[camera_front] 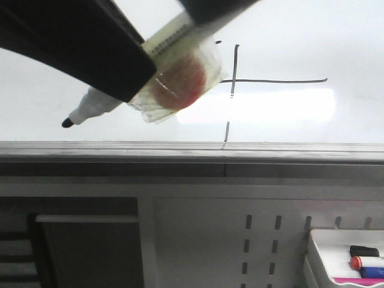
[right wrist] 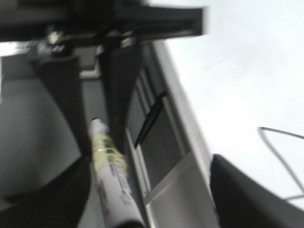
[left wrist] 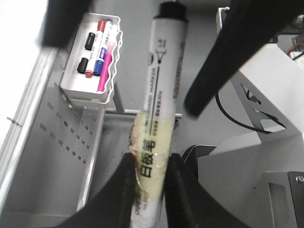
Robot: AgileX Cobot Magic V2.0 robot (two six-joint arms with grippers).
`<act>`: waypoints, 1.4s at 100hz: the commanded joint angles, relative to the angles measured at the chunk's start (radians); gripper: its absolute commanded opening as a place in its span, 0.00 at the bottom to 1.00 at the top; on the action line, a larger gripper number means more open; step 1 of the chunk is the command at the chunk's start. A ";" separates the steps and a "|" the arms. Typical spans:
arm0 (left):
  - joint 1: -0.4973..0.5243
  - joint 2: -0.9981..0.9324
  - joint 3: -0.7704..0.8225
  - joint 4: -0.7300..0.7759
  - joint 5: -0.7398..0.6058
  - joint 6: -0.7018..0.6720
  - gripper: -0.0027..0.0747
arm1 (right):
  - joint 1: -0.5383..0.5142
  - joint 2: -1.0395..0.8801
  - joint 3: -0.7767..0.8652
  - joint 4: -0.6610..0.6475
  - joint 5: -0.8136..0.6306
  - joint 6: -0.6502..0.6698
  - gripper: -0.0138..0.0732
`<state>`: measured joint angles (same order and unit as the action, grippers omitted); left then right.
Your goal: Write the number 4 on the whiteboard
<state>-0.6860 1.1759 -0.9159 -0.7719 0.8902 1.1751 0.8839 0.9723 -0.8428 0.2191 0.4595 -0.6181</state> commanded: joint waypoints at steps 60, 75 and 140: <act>-0.026 0.067 0.147 -0.456 -1.123 -0.172 0.01 | -0.271 -0.299 -0.029 0.004 0.040 0.166 0.09; -0.026 0.140 0.111 -0.523 -1.144 -0.174 0.01 | -0.271 -0.299 -0.013 0.004 0.036 0.172 0.09; -0.026 0.282 0.071 -0.623 -1.226 -0.174 0.01 | -0.271 -0.299 0.020 0.017 0.037 0.172 0.09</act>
<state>-0.7134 1.4512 -0.8227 -1.3827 -0.2799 1.0114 0.6195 0.6772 -0.7980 0.2235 0.5727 -0.4512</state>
